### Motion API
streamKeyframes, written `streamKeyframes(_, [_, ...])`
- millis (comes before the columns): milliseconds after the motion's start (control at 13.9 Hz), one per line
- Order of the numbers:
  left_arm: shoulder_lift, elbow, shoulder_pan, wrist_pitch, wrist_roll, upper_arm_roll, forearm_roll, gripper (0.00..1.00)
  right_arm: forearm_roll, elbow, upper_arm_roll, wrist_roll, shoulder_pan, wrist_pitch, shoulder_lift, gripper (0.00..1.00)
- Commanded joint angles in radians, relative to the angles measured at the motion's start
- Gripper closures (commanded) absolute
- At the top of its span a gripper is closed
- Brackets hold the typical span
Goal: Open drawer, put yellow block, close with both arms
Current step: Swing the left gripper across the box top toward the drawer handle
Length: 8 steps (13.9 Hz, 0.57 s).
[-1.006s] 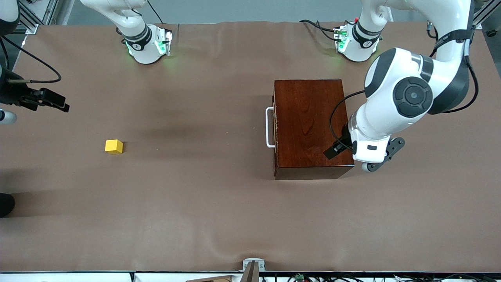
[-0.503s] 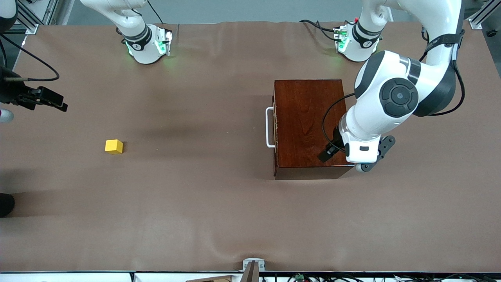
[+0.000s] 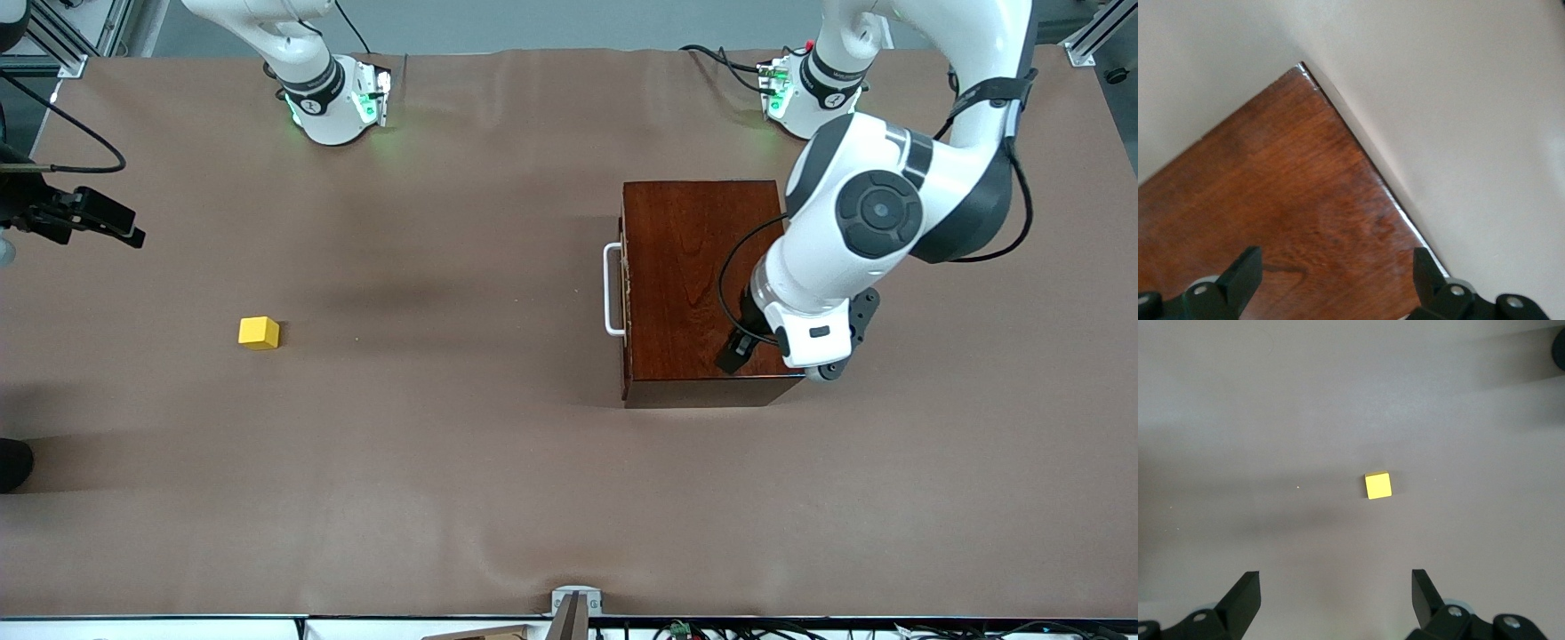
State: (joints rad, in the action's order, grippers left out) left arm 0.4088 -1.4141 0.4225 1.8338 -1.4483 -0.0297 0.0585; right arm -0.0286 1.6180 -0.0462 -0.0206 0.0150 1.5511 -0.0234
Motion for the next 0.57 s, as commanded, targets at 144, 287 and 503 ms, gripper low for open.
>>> streamKeyframes(144, [0.041,0.015,0.033,0.053,-0.167,0.005,-0.048,0.00,0.010,0.020,-0.004,-0.007,-0.006,0.004,-0.023,0.00])
streamKeyframes(287, [0.047,0.012,0.042,0.064,-0.190,0.005,-0.060,0.00,0.010,0.026,-0.004,-0.009,-0.009,0.004,-0.024,0.00])
streamKeyframes(503, [0.059,0.011,0.048,0.074,-0.204,0.005,-0.060,0.00,0.010,0.026,-0.003,-0.007,-0.009,0.006,-0.023,0.00])
